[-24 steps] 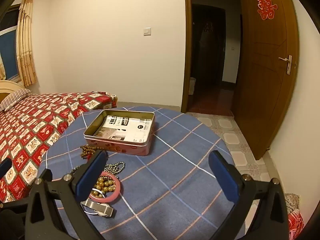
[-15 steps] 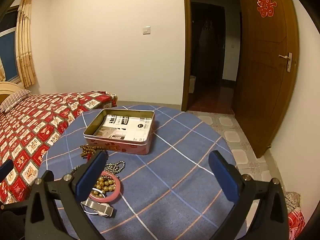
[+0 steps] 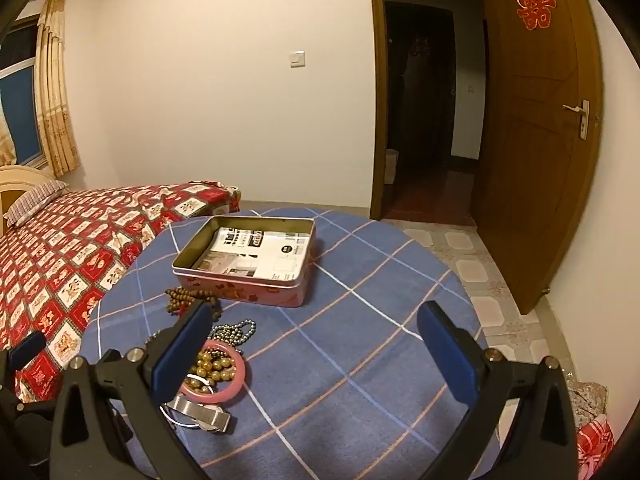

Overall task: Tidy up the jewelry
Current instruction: 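Move both grippers toward the jewelry pile beside the pink tin, then grasp the green jade bangle with the left gripper while the right gripper grasps the pink bangle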

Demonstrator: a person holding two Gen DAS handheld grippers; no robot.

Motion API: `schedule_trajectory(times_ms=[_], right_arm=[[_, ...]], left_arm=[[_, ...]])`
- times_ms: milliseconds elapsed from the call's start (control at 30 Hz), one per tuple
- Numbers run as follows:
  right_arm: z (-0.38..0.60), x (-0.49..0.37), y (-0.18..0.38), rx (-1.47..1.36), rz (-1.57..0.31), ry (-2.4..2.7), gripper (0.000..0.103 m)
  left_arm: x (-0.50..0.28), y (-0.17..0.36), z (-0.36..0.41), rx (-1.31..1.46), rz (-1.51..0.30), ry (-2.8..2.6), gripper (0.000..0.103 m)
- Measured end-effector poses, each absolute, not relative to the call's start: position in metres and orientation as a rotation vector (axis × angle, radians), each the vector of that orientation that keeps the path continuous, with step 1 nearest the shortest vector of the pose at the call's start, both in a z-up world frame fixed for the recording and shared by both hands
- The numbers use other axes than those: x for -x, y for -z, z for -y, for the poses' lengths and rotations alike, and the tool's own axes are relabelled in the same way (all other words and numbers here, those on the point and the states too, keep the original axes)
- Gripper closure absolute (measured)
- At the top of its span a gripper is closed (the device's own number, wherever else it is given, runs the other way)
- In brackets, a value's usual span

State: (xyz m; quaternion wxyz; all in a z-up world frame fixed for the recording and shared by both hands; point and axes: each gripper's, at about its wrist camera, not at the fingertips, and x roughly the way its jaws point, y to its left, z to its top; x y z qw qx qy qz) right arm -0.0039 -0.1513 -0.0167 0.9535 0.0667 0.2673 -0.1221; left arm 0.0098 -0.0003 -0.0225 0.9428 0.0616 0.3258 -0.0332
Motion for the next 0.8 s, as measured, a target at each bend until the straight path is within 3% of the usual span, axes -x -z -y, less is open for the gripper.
schedule_trajectory(times_ms=[400,467,600,800], right_arm=[[0.152,-0.017,0.033,-0.128,-0.578,0.135,0.0],[0.154,-0.026,0.044,-0.127,-0.616,0.101,0.007],[0.157,-0.053,0.073,-0.154,-0.733,0.017,0.045],[0.141,-0.07,0.102,-0.155,-0.848,-0.139,0.066]], left_arm=[[-0.04,0.038,-0.039,-0.09,-0.705,0.127,0.001],[-0.049,0.048,-0.052,-0.075,-0.722,0.128,0.001],[-0.063,0.062,-0.071,-0.065,-0.763,0.141,0.001],[-0.074,0.072,-0.056,-0.092,-0.782,0.253,0.001]])
